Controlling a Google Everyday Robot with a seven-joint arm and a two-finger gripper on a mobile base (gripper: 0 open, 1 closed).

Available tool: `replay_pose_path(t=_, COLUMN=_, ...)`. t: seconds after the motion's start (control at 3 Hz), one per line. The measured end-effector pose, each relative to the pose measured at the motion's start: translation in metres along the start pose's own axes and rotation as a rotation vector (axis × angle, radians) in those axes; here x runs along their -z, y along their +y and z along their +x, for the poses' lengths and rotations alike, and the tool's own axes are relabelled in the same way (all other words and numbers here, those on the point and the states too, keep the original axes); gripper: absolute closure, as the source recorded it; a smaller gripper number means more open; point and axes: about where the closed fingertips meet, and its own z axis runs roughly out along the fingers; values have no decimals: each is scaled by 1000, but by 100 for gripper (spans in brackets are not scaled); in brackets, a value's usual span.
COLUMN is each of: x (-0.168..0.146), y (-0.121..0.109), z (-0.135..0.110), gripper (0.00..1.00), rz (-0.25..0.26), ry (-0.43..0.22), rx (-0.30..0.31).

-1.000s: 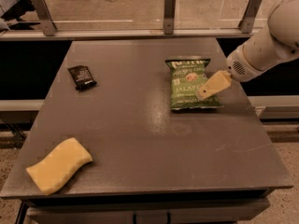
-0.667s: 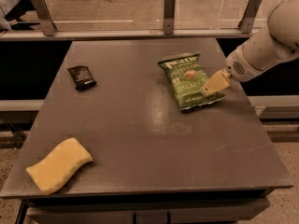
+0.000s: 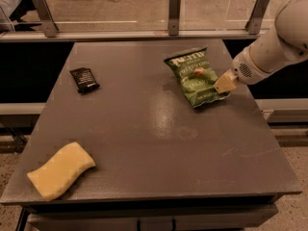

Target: Move green jalapeno chip bag near rxbar chocolate

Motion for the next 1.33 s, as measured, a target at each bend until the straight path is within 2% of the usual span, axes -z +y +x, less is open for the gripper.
replay_pose_path(t=0.33, x=1, y=3, z=-2, gripper=100, rz=-26, ry=-5, rx=9)
replay_pose_path(t=0.67, x=19, y=4, z=-20, gripper=100, rz=-66, ry=-64, rx=18)
replay_pose_path(t=1.0, x=51, y=2, z=-59, gripper=100, rz=-97, ry=-189, rx=36)
replay_pose_path(t=1.33, x=66, y=3, z=-93, gripper=100, rz=-149, ry=-270, rx=42)
